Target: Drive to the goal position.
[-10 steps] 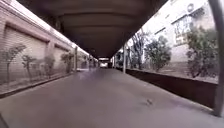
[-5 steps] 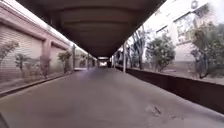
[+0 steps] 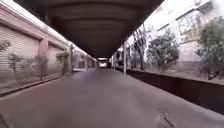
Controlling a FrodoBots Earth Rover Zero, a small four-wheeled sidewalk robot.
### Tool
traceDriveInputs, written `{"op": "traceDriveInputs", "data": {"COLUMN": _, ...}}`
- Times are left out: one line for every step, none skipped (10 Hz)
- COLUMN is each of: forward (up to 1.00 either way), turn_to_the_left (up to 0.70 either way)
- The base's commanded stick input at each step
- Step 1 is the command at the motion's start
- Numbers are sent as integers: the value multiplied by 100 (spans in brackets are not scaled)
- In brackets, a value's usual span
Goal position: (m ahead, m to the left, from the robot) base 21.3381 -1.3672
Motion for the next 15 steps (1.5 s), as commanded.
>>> {"op": "traceDriveInputs", "data": {"forward": 70, "turn_to_the_left": 35}}
{"op": "traceDriveInputs", "data": {"forward": 70, "turn_to_the_left": 32}}
{"op": "traceDriveInputs", "data": {"forward": 70, "turn_to_the_left": 23}}
{"op": "traceDriveInputs", "data": {"forward": 70, "turn_to_the_left": 3}}
{"op": "traceDriveInputs", "data": {"forward": 70, "turn_to_the_left": 0}}
{"op": "traceDriveInputs", "data": {"forward": 70, "turn_to_the_left": 0}}
{"op": "traceDriveInputs", "data": {"forward": 70, "turn_to_the_left": 0}}
{"op": "traceDriveInputs", "data": {"forward": 70, "turn_to_the_left": 9}}
{"op": "traceDriveInputs", "data": {"forward": 70, "turn_to_the_left": 24}}
{"op": "traceDriveInputs", "data": {"forward": 70, "turn_to_the_left": 35}}
{"op": "traceDriveInputs", "data": {"forward": 70, "turn_to_the_left": 28}}
{"op": "traceDriveInputs", "data": {"forward": 70, "turn_to_the_left": 3}}
{"op": "traceDriveInputs", "data": {"forward": 70, "turn_to_the_left": 0}}
{"op": "traceDriveInputs", "data": {"forward": 70, "turn_to_the_left": 0}}
{"op": "traceDriveInputs", "data": {"forward": 70, "turn_to_the_left": 0}}
